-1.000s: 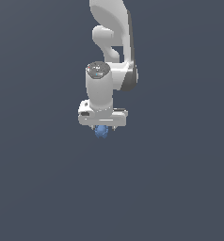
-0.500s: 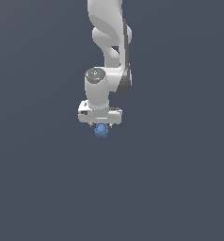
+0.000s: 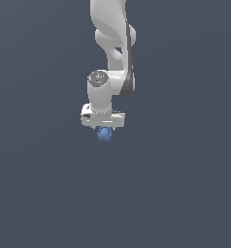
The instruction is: Pick up the object and move it to a goal position.
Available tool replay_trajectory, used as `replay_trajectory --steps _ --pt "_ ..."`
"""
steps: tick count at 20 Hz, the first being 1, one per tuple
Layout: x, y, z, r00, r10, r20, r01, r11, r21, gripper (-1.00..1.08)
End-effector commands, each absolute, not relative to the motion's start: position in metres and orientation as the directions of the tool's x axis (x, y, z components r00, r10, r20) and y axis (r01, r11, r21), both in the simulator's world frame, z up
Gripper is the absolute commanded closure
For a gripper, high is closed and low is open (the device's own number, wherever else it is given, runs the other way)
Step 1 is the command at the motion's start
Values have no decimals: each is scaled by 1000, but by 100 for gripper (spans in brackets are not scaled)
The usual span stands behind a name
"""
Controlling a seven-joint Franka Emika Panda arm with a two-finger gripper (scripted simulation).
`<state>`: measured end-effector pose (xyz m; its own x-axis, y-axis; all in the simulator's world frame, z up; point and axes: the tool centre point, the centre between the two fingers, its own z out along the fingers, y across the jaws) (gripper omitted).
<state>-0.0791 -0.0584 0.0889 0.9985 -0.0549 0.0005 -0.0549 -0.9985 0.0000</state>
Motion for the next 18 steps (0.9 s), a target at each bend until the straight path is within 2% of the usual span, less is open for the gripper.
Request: replay_trajectory --steps 1,14,15,18 --pt "-80 -58 83 998 -55 0 -55 -998 0 -92" --pt "-81 -59 41 998 -55 0 -55 -998 0 -92" --pt "-81 -59 41 998 -55 0 -55 -998 0 108" --pt "-81 -59 41 998 -55 0 -55 -998 0 108"
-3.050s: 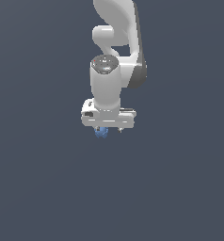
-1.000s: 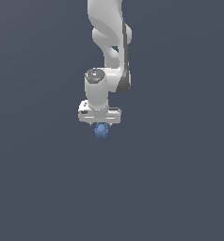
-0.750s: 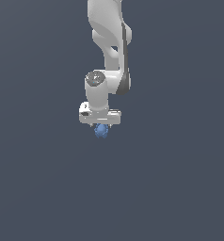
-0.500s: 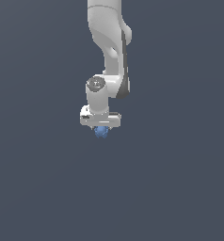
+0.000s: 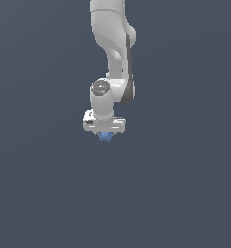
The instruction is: Pick up the object and move it to a goal position.
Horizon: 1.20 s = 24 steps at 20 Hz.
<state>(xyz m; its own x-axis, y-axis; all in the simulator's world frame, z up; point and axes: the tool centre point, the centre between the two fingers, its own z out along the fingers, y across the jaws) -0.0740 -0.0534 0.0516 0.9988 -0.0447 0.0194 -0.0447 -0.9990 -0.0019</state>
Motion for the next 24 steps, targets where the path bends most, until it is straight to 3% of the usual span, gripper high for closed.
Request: replay_trajectory --steps 1,14,24 --pt "-81 -59 41 998 -55 0 -55 -998 0 108" --pt "-74 -48 63 999 -46 17 -46 -999 -2 108" --pt "-69 -21 127 999 -48 13 -48 -999 0 108"
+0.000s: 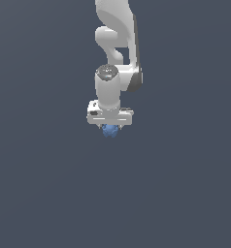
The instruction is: Pick up the object and move it to a goal position.
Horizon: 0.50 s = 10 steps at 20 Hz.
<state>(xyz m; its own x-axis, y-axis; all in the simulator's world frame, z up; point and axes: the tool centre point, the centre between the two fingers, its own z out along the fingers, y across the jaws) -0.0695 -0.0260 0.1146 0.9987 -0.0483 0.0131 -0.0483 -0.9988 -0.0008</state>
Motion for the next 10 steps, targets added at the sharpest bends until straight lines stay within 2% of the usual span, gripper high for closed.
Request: replay_trajectory --steps 1,10 --pt "-68 -17 136 999 -49 13 -49 -999 0 108" --pt "-59 22 227 999 -51 8 -51 -999 1 108"
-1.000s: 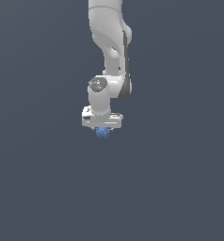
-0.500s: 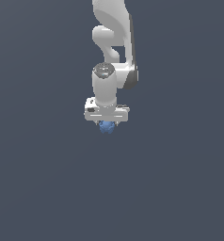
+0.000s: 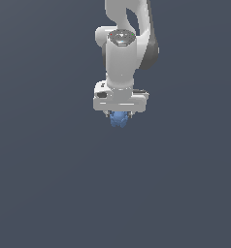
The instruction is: Pick up the object and move it to a goal position.
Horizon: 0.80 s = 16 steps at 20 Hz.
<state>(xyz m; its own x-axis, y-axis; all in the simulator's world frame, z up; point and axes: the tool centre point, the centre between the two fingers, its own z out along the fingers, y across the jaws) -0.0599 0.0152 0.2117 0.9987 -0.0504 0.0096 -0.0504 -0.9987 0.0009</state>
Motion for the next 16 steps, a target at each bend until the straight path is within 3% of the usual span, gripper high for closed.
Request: replay_trajectory --steps 1,16 --pt "-58 26 237 999 -51 8 -51 -999 1 108" --pt "-40 77 355 999 -54 1 -54 -999 1 108"
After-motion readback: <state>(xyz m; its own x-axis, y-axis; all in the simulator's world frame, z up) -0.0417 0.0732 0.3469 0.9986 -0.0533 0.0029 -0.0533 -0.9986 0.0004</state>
